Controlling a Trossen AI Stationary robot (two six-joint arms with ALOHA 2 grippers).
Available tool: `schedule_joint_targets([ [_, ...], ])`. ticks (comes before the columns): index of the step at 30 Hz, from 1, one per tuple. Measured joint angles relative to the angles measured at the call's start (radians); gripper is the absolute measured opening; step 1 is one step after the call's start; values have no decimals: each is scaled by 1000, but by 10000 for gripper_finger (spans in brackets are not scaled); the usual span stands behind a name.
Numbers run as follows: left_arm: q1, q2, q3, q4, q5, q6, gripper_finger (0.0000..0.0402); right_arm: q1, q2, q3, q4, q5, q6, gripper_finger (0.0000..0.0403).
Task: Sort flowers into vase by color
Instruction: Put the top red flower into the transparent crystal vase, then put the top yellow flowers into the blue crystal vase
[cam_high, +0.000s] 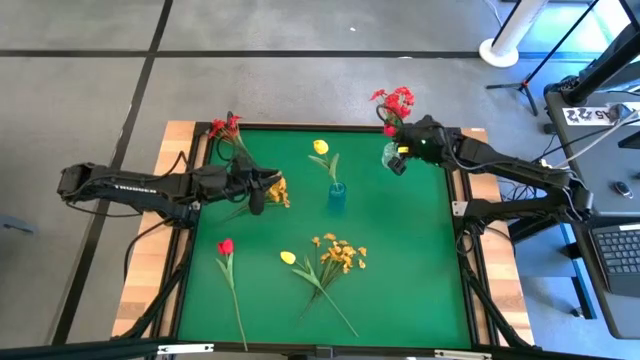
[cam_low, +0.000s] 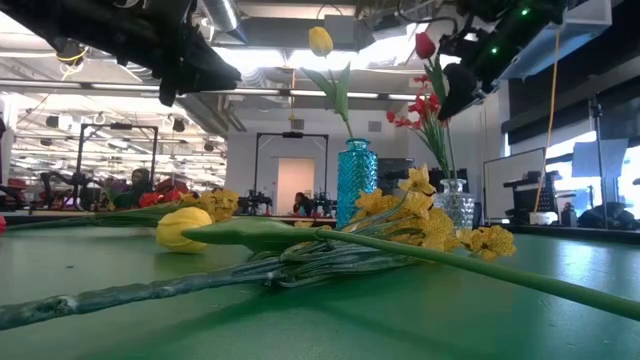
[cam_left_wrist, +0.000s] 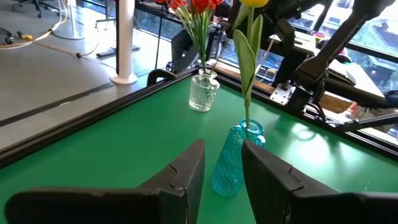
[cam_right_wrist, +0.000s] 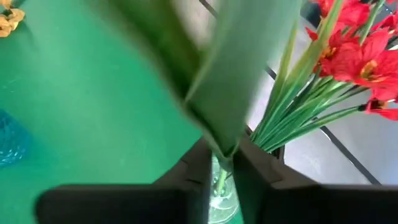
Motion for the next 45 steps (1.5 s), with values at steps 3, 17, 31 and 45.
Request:
schedule_joint_targets([
  [3,-2,0,0,-4,3,-5,103,0,-22,0,-28,15,1,112],
  [17,-2,0,0,-2,2,-29,103,0,-177,0,-174,63,36,267],
  [31,-2,1,0,-8,2,-61,103,2,-195,-1,-502,-69,166,292],
  [45,-2,2,-1,-531,2,-369,103,208,-394,-106,-362,-311,392,292],
])
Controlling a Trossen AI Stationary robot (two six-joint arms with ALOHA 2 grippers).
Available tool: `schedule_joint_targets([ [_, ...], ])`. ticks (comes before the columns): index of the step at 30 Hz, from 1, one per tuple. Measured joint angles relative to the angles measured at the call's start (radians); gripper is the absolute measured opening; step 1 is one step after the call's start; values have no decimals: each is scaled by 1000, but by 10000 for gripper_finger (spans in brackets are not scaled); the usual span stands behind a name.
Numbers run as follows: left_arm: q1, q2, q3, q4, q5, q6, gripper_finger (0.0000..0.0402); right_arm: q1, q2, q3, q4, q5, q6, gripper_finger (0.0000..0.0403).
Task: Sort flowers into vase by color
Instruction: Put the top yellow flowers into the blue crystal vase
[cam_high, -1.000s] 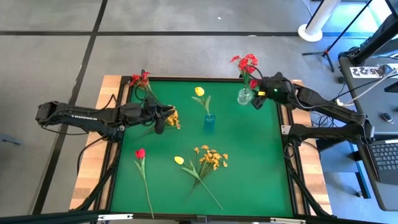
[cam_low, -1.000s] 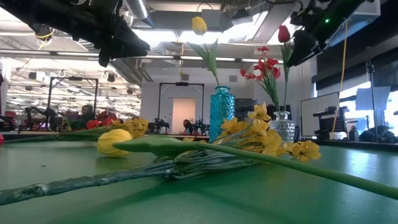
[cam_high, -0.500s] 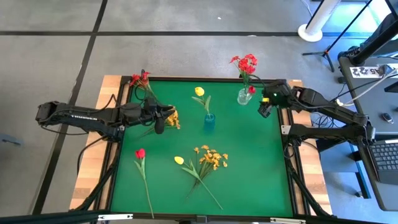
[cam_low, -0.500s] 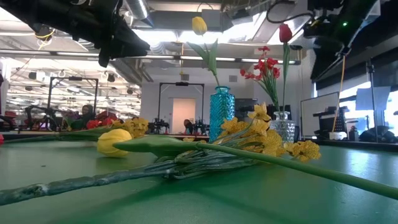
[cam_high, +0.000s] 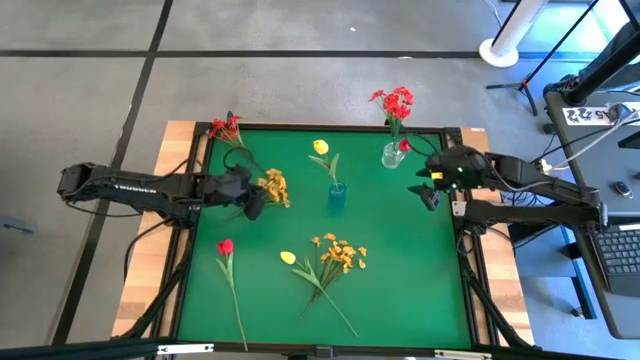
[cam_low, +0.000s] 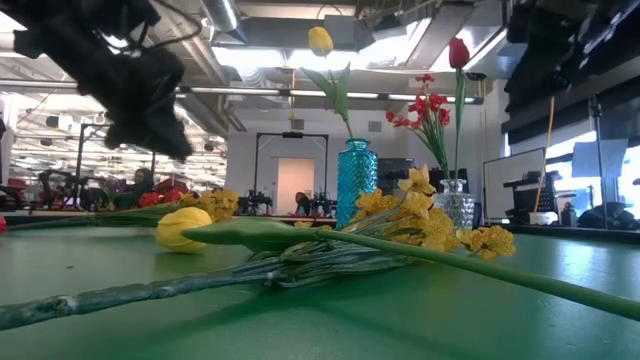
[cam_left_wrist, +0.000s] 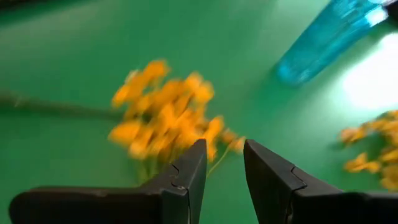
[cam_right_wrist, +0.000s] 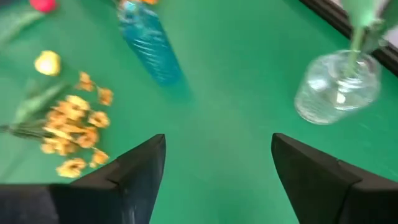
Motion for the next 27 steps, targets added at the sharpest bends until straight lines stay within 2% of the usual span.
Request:
schedule_joint_targets([
  [7,0,0,0,-167,16,-158,103,154,-84,-61,107,10,53,292],
  [14,0,3,0,-278,85,-180,103,260,-101,-61,161,69,56,292],
  [18,0,40,0,-297,107,-177,103,292,-99,-62,181,98,54,292],
  [27,0,208,0,-319,127,-128,103,299,-99,-62,194,113,53,292],
])
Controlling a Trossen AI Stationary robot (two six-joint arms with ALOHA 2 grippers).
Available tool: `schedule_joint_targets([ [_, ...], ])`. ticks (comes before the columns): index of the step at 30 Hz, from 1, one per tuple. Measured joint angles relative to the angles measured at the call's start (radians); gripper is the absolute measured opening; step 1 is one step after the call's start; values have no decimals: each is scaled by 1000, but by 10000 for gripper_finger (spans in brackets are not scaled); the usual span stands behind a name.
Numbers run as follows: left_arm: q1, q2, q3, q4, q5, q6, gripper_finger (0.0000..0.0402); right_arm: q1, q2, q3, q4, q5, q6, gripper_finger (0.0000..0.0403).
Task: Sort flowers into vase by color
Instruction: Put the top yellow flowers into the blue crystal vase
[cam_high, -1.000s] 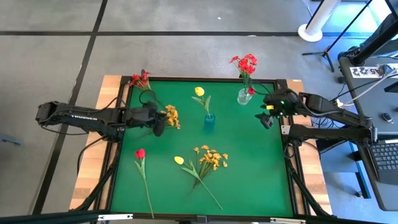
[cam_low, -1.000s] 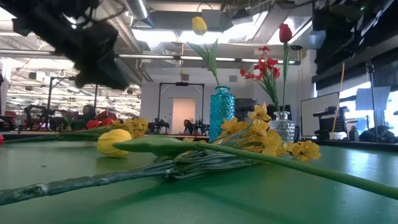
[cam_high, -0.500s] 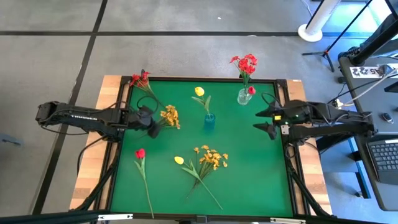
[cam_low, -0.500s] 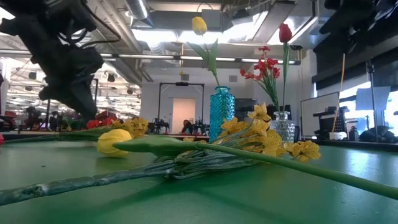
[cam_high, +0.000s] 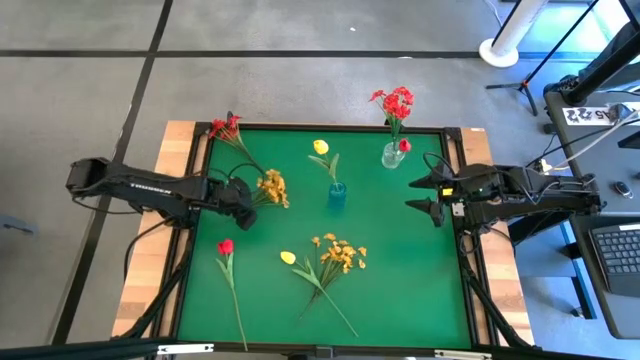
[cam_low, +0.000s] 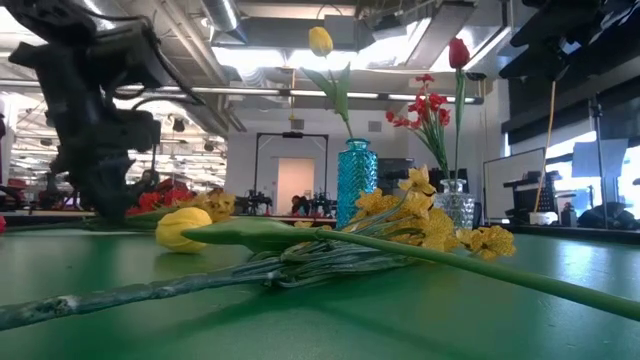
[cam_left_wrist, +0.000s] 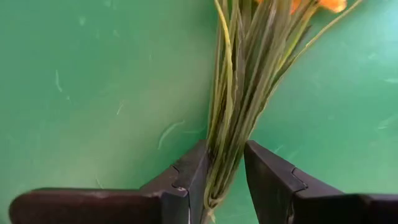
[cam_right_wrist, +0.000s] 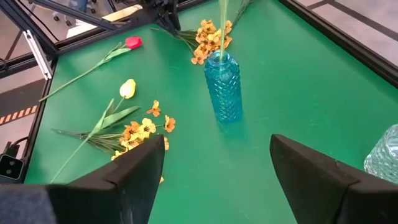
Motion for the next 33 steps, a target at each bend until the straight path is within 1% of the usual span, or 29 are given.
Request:
schedule_joint_targets([
  [6,0,85,0,33,45,1,102,0,0,0,0,0,0,292],
  [10,1,105,2,49,65,5,91,0,0,0,0,0,-1,292],
  [13,0,105,2,52,62,5,73,0,0,0,0,0,-1,292],
  [17,0,105,2,53,47,4,32,-1,0,0,0,0,-4,292],
  [18,0,105,5,52,38,4,21,-1,0,0,0,0,-4,292],
  [20,0,108,21,43,4,11,10,-1,0,0,8,0,-8,292],
  [22,-9,107,59,34,-32,28,10,-1,0,1,45,-11,-18,292],
  [25,-33,98,148,34,-64,75,7,0,-7,14,105,-75,-33,292],
  [28,-63,86,254,33,-100,120,6,0,-26,19,160,-107,-58,292],
  [33,-127,64,416,74,-186,181,6,0,-46,19,153,-113,-69,292],
])
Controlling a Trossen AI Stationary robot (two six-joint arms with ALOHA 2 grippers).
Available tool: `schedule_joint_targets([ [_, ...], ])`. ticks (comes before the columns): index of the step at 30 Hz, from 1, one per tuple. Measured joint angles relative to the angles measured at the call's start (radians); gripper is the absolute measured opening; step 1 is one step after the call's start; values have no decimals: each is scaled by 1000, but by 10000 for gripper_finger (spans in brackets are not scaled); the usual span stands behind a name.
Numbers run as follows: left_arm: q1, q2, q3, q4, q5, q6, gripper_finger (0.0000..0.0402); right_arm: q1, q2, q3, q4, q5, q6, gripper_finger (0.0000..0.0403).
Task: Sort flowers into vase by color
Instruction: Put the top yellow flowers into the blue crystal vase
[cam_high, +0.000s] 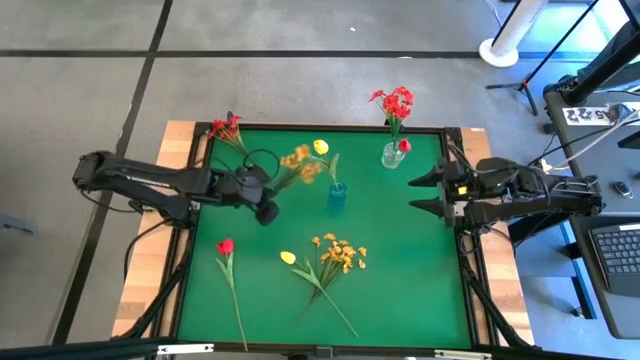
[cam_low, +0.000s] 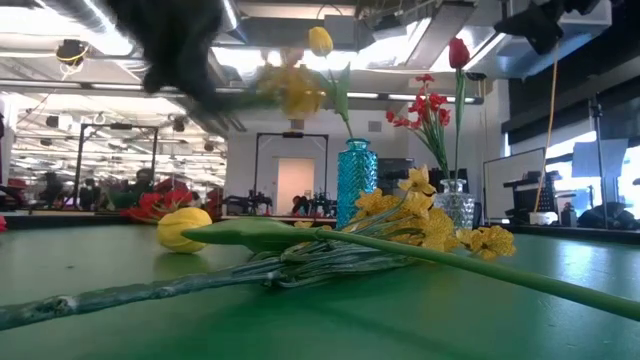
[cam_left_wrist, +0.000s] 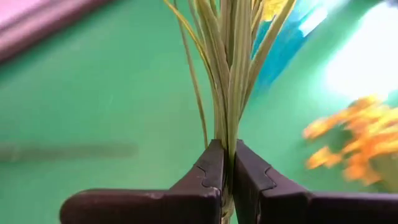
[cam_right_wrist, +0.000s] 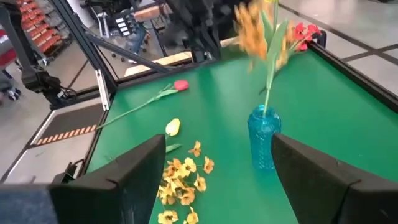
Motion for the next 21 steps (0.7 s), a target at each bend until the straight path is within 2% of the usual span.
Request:
schedule_joint_targets([
  [5,-83,-34,110,56,-97,80,6,0,-2,0,-4,-11,47,292],
  [10,-165,-78,166,71,-300,104,5,0,2,0,-4,-18,41,291],
  [13,-201,-99,168,152,-389,141,5,0,2,0,-1,-18,33,292],
  [16,-241,-95,166,358,-379,287,5,0,2,0,6,-17,24,292],
  [21,-279,-49,107,789,-178,602,6,0,2,0,20,-16,16,292],
])
